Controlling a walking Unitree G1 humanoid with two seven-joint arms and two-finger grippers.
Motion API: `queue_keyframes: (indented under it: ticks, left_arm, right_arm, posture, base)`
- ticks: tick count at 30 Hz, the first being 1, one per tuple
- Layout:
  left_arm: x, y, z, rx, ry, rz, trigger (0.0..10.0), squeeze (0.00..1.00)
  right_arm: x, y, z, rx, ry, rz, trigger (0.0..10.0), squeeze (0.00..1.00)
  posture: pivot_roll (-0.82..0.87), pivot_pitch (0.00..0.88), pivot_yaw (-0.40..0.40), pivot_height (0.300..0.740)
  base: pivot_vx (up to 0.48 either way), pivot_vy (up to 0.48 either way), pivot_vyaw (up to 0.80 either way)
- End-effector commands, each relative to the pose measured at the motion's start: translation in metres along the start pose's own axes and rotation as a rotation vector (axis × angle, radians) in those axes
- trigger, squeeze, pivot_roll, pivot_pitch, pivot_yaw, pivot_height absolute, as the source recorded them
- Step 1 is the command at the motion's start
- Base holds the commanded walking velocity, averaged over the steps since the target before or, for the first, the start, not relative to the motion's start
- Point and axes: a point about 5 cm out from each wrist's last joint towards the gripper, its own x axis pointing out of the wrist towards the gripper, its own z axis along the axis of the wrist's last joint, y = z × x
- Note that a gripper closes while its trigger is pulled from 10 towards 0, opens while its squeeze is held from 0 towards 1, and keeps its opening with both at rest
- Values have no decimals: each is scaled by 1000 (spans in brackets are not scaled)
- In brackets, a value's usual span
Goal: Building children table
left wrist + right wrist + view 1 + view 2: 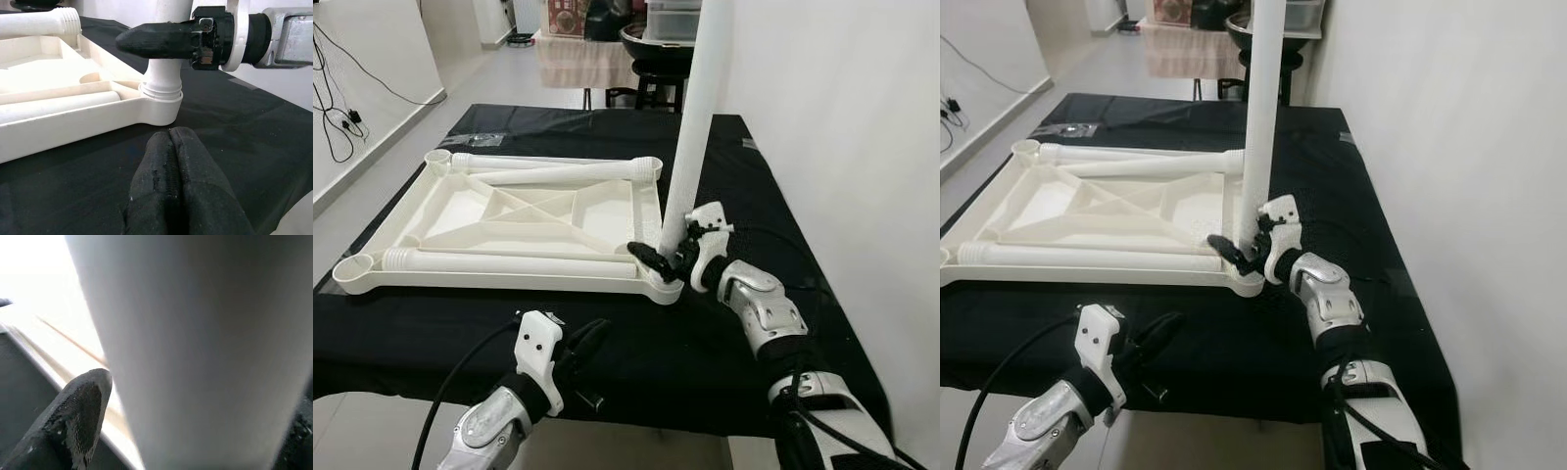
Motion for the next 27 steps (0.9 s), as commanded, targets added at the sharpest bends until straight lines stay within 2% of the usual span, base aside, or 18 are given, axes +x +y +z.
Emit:
queue_keyframes:
  ticks: [1, 3, 4, 15, 21, 22, 24, 25, 26, 27]
  left_arm:
    - [-1, -1, -4, 1, 11, 4, 10000, 0]
    - [-1, -1, -4, 1, 10, 5, 10000, 0]
    - [-1, -2, -4, 0, 9, 5, 10000, 0]
    - [-1, -3, -4, -6, 7, 5, 10000, 0]
    - [-1, -3, -5, -11, 7, 3, 10000, 0]
    - [-1, -3, -5, -12, 7, 3, 10000, 0]
    - [-1, -3, -5, -12, 7, 3, 10000, 0]
    - [-3, -2, -4, -13, 4, 9, 10000, 0]
    - [-3, -2, -4, -13, 4, 9, 10000, 0]
    - [-4, -2, -3, -16, 2, 12, 10000, 0]
  right_arm:
    - [0, -3, 9, -10, -27, 46, 10000, 0]
    - [-1, -4, 10, -7, -26, 59, 10000, 0]
    - [-1, -6, 11, 1, -23, 72, 0, 0]
    - [-6, -12, 11, 28, -32, 158, 0, 0]
    - [-10, -15, 10, 2, -33, 138, 0, 0]
    - [-11, -18, 7, -22, -22, 79, 0, 0]
    - [-11, -18, 7, -22, -22, 79, 0, 0]
    - [-12, -24, -15, -16, 12, -390, 0, 0]
    - [-12, -24, -15, -16, 12, -390, 0, 0]
    - [-15, -11, -29, 25, 14, -530, 0, 0]
  posture:
    - [102, 4, -65, 740]
    - [102, 3, -65, 740]
    - [104, 2, -67, 740]
    - [101, 5, -67, 740]
    - [94, 7, -64, 740]
    - [85, 11, -66, 740]
    - [85, 11, -66, 740]
    - [71, 26, -77, 740]
    - [71, 26, -77, 740]
    - [71, 34, -74, 740]
  base:
    - [0, 0, 0]
    - [0, 0, 0]
    - [0, 0, 0]
    - [0, 0, 0]
    - [0, 0, 0]
    - [0, 0, 0]
    - [0, 0, 0]
    - [0, 0, 0]
    - [0, 0, 0]
    - [0, 0, 0]
